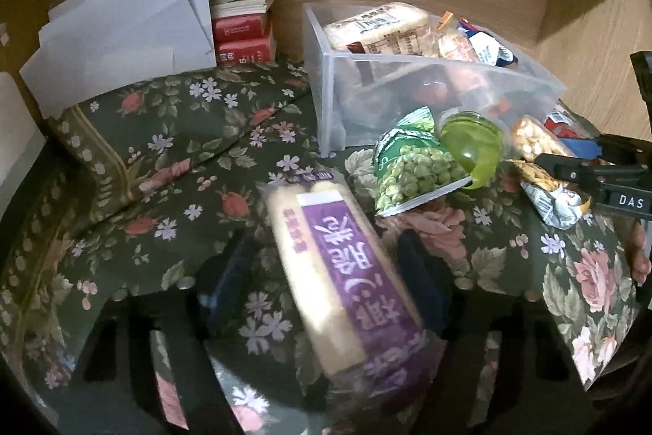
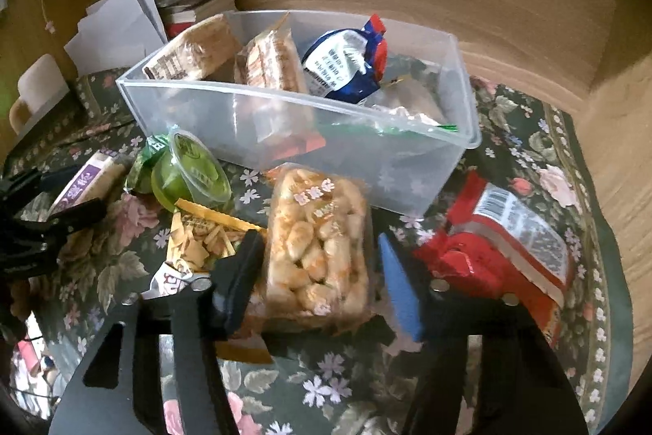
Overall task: Organize snacks
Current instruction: 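Grasp the purple-labelled cracker roll with the left tool while the right tool grasps the peanut cookie bag, then carry both snacks over the clear box and release them inside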
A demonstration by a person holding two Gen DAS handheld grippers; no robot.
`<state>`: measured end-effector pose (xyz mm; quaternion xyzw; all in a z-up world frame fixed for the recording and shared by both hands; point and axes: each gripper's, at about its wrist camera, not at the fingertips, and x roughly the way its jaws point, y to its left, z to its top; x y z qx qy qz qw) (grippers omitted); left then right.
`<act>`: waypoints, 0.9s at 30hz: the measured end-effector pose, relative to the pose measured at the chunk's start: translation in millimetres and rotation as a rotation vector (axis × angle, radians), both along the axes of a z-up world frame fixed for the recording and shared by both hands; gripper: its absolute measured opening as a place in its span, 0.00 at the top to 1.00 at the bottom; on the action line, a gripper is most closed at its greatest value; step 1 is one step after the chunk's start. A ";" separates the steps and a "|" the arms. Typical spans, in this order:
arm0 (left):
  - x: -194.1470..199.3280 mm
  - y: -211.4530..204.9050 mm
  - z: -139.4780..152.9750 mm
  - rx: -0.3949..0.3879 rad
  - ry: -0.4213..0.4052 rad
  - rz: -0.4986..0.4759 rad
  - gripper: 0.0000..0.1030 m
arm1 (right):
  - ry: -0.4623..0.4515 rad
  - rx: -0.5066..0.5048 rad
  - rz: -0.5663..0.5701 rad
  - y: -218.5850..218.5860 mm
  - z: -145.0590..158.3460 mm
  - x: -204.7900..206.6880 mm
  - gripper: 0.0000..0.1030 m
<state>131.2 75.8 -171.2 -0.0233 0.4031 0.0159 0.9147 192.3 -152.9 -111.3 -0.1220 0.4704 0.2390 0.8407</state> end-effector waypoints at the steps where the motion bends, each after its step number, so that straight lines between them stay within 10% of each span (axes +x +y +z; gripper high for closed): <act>1: -0.6 -0.4 0.2 -0.003 -0.007 -0.004 0.43 | 0.003 0.004 0.003 0.5 -0.8 -0.1 0.56; 3: -2.0 0.1 1.2 -0.015 -0.012 -0.013 0.56 | -0.006 0.005 -0.004 -1.4 -0.4 -1.6 0.58; 27: 3.4 0.2 94.0 -0.057 -0.204 -0.050 0.57 | -0.230 0.080 -0.066 -21.9 71.6 -14.3 0.60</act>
